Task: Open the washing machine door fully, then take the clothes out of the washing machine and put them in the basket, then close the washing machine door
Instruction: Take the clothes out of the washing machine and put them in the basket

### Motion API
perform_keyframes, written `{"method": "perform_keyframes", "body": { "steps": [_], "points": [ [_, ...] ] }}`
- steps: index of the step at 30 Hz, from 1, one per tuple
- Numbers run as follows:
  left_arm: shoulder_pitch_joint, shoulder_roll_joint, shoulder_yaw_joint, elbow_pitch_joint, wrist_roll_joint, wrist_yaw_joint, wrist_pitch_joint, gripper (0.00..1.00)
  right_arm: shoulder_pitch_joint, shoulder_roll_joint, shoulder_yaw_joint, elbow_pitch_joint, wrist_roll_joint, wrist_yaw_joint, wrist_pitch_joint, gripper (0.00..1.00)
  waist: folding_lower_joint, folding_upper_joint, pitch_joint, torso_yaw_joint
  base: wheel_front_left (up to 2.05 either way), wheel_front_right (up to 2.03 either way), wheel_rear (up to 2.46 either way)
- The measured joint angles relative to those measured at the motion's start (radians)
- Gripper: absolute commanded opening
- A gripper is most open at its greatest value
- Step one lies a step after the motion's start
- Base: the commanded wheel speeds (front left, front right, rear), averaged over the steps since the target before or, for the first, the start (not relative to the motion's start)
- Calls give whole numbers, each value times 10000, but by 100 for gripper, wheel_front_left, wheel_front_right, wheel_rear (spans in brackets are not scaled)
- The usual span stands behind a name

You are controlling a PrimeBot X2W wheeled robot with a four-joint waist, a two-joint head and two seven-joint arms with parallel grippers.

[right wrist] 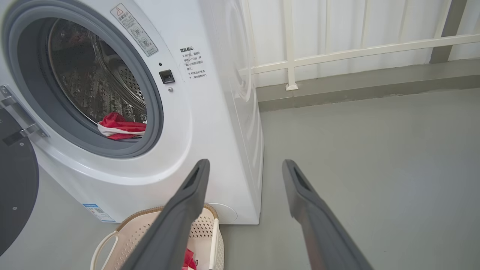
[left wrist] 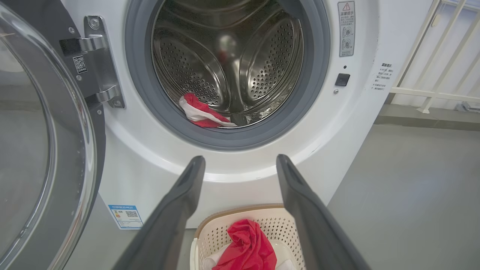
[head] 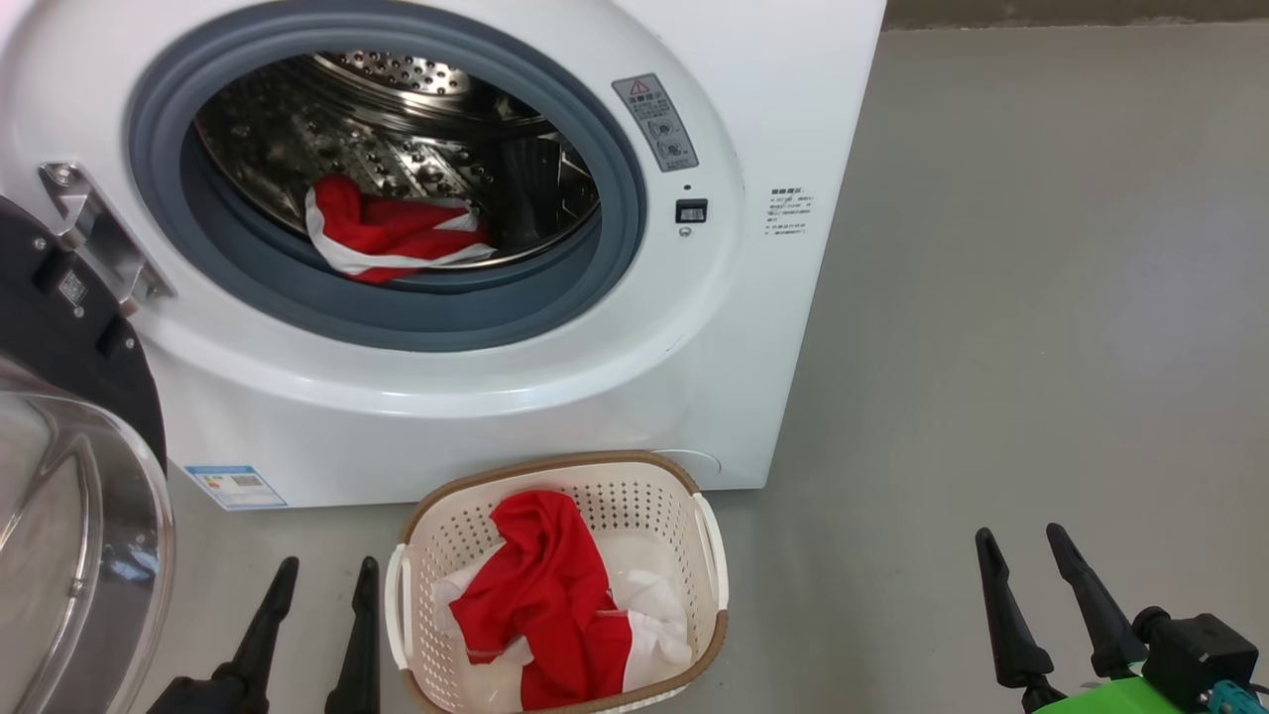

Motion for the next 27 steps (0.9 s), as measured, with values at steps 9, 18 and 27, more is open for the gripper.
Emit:
{"method": "perform_keyframes", "body": {
  "steps": [9,18,27],
  "points": [
    [0,0,29,-75,-90,0,0,100,-1,0,-13,-10,0,0,2,100,0,0,98,-41,0,0,0],
    [-52,0,-15,19,-105,0,0,100,-42,2,-17,-15,0,0,0,100,0,0,328,-60,0,0,0],
    [-1726,-31,-157,1091,594,19,0,100,-581,2,27,-65,0,0,0,100,1,0,972,-38,0,0,0]
  ]
}}
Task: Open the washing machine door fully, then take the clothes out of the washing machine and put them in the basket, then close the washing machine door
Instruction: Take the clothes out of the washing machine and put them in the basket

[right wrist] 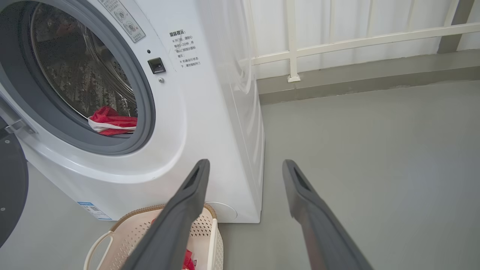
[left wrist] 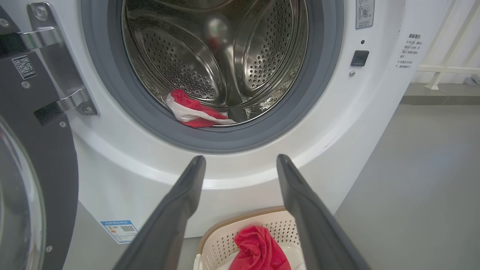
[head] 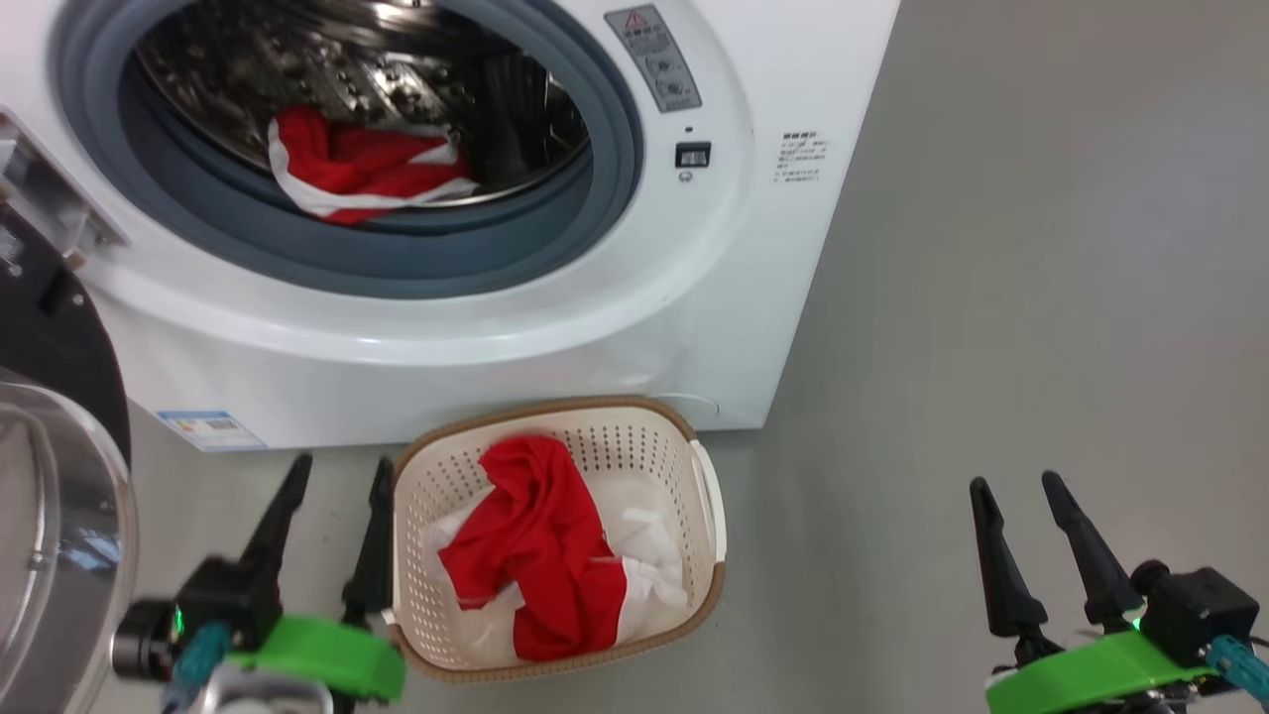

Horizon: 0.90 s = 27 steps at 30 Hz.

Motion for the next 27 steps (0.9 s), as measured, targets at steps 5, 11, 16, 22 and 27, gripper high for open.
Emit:
{"method": "perform_keyframes", "body": {
  "steps": [5,11,16,22,27],
  "points": [
    [-1745,61,-121,1168,736,188,0,100,-531,0,138,-48,0,0,0,100,0,0,572,-52,0,0,0],
    [-4357,579,-234,2763,1358,489,0,100,-1274,-6,575,-61,234,0,0,100,0,0,1492,-380,0,0,0],
    [-5913,999,-593,4054,1950,825,0,100,-1633,-8,729,-67,380,0,0,100,0,0,2084,-761,0,0,0],
    [-7892,1417,-1106,5919,2644,1175,-2,100,-1982,-12,869,-121,757,0,0,100,0,-1,2701,-1211,0,0,0],
    [-9532,1691,-1526,7455,3216,1427,113,100,-2220,-12,1080,-186,867,0,0,100,0,0,3178,-1496,0,0,0]
  ]
}}
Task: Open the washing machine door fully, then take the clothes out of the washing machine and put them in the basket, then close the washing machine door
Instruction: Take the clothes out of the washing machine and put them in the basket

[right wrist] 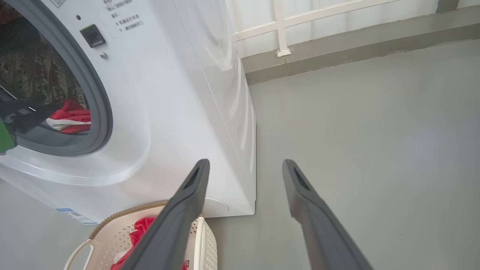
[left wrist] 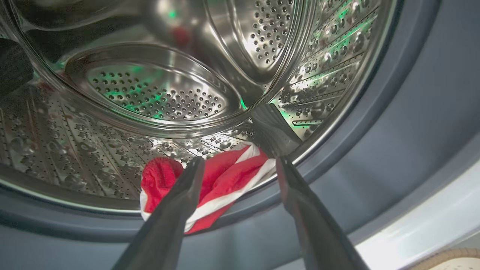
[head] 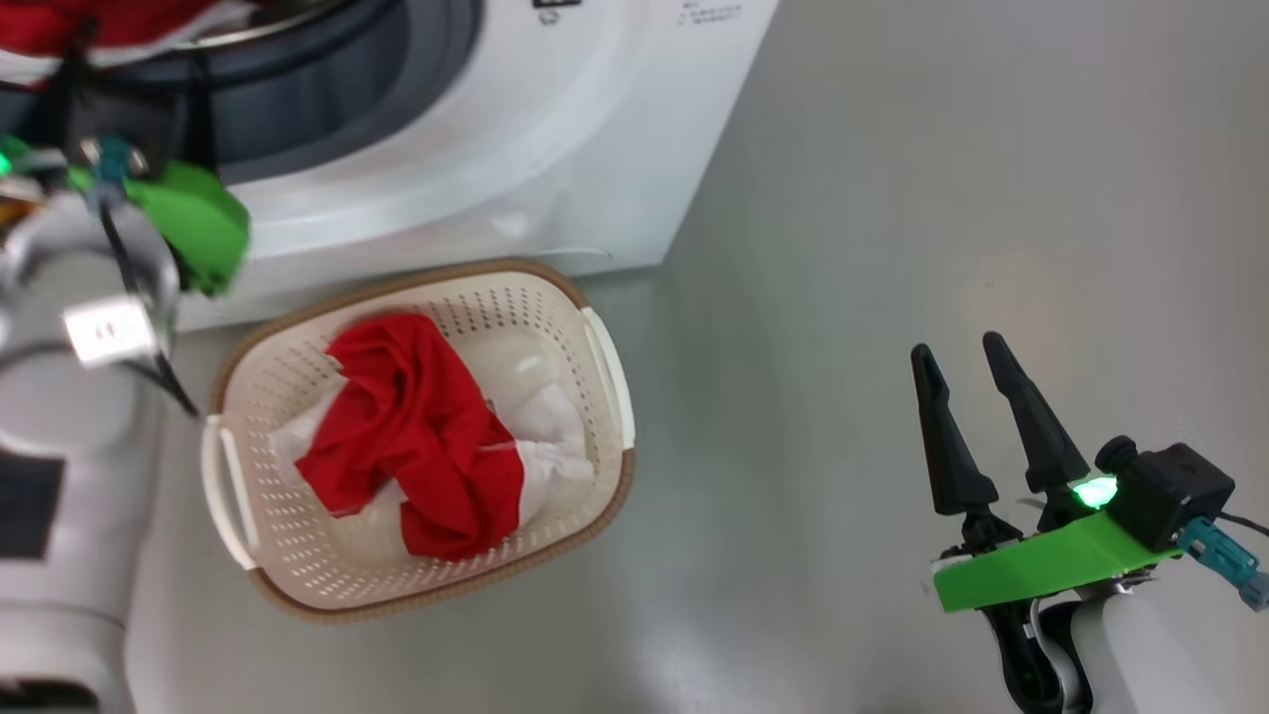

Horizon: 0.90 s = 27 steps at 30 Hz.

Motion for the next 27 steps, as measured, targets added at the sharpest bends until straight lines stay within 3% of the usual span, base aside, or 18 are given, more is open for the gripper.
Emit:
{"method": "perform_keyframes", "body": {
  "steps": [9,18,27],
  "points": [
    [-1989,692,-642,2036,725,155,1060,100,-381,-4,353,-81,155,0,0,100,0,0,718,-473,0,0,0],
    [-2717,1310,-1074,2573,1116,299,2188,100,-577,0,397,-127,476,0,0,100,0,0,1180,-939,0,0,0],
    [-2769,1427,-1304,2663,1133,608,2529,100,-578,0,403,-167,477,0,0,100,0,0,1285,-1027,0,0,0]
  ]
}}
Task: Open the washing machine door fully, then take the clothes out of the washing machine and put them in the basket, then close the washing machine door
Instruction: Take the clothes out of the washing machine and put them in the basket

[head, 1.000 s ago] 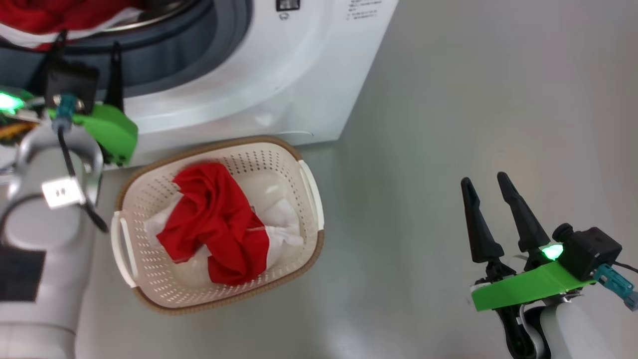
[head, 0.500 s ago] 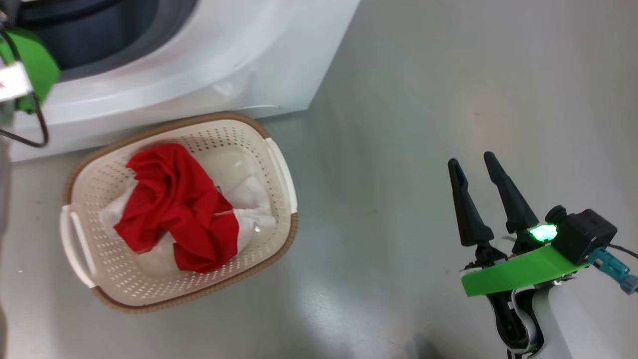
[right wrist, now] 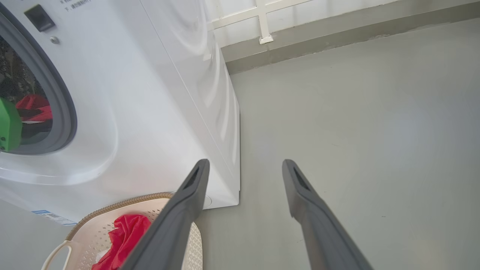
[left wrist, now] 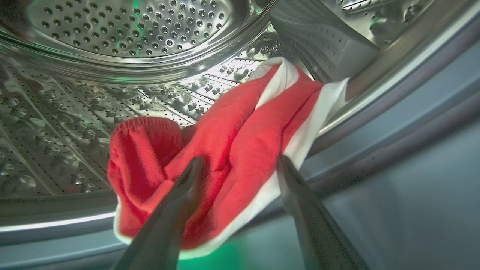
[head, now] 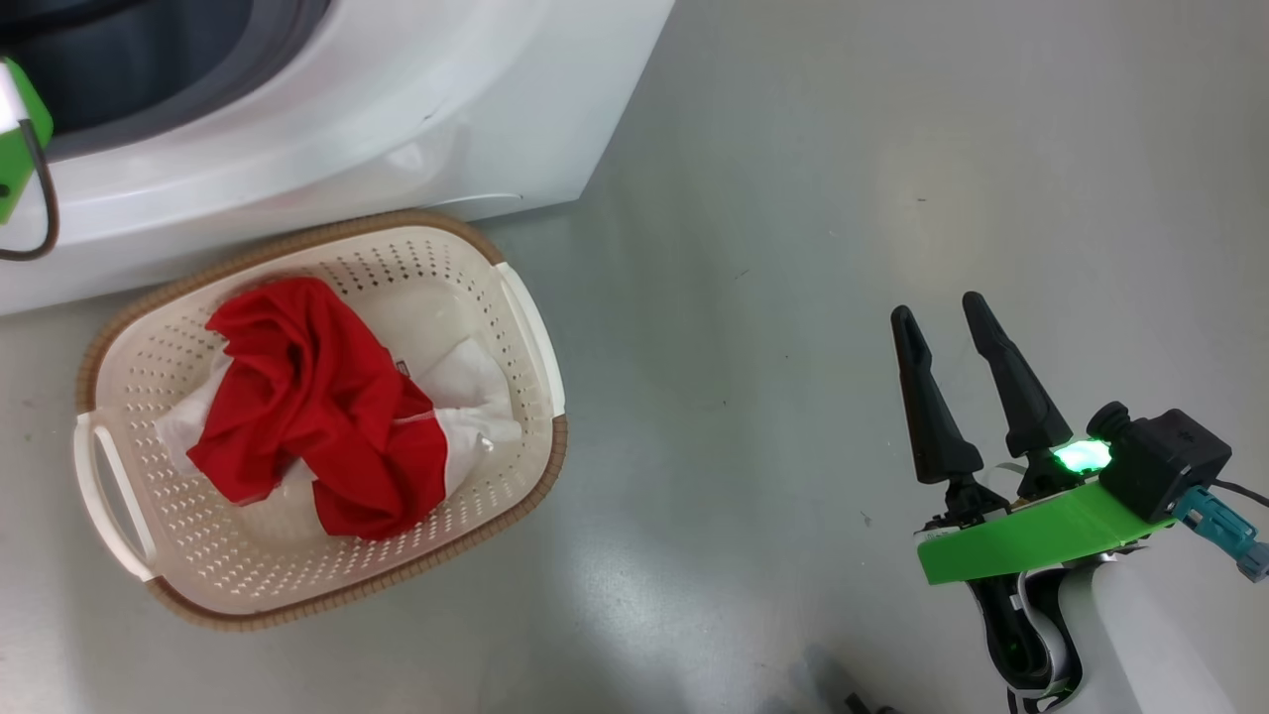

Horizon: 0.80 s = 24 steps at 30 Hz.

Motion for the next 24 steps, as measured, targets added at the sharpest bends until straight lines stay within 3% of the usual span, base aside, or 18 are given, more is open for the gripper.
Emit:
{"method": "perform_keyframes", "body": {
  "steps": [1,2,3,6,18,24],
  "points": [
    [0,-6,-29,2,0,15,0,89,0,0,0,-2,0,0,0,100,0,0,-6,7,0,0,0],
    [0,-13,-35,2,-2,61,0,71,0,0,0,-4,0,0,0,100,0,0,-12,14,0,0,0],
    [0,-19,-52,4,-2,88,0,45,0,0,0,-4,0,0,0,100,0,0,-18,18,0,0,0],
    [0,-58,-109,17,-17,167,-8,0,-1,0,-2,-8,-2,0,0,100,0,0,-33,32,0,0,0],
    [3,-445,69,25,-731,249,-1037,0,-1,0,-167,10,-10,0,0,100,-1,-1,-216,172,0,0,0],
    [153,-1009,1313,-125,-2311,244,-2240,0,5,0,-401,46,-109,0,0,100,-1,0,-513,360,0,0,0]
  ]
}}
